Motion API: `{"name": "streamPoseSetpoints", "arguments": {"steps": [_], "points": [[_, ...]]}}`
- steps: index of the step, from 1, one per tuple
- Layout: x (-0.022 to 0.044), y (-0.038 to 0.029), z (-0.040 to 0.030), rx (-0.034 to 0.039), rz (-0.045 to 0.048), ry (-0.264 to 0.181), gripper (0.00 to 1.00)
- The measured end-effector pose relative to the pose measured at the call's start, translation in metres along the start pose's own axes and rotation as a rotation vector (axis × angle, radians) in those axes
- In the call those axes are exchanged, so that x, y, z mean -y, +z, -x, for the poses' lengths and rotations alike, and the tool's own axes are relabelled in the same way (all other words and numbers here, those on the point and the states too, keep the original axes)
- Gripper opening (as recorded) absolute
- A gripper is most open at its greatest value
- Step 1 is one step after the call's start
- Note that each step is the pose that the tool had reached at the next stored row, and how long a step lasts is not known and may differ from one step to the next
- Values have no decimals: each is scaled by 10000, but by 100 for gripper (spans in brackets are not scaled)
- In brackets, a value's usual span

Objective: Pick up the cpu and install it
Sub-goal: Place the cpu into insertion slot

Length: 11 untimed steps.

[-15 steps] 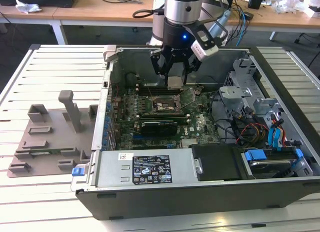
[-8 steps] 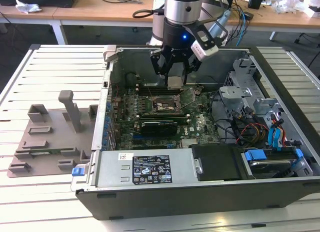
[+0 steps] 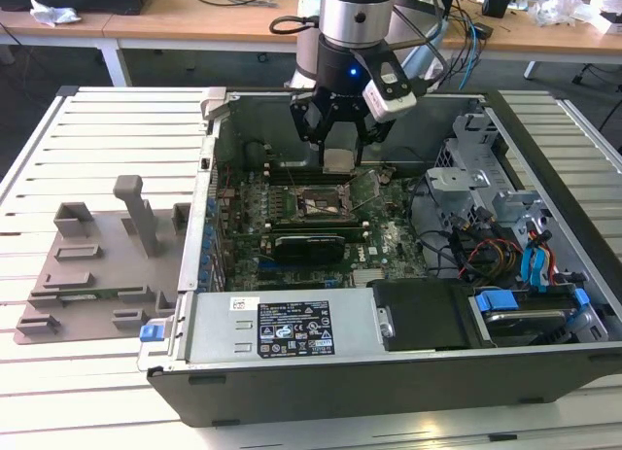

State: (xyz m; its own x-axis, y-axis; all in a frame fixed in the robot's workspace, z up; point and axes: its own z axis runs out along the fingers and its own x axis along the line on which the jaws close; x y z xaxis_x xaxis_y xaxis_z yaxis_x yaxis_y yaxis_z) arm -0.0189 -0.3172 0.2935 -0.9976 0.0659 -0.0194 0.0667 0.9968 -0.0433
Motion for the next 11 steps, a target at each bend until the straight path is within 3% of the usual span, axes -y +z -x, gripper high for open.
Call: {"name": "streamPoseSetpoints", "arguments": {"steps": [6,11], "points": [[0,2,0,-39,-27,894,55],[0,3,0,-54,-44,1275,55]]}}
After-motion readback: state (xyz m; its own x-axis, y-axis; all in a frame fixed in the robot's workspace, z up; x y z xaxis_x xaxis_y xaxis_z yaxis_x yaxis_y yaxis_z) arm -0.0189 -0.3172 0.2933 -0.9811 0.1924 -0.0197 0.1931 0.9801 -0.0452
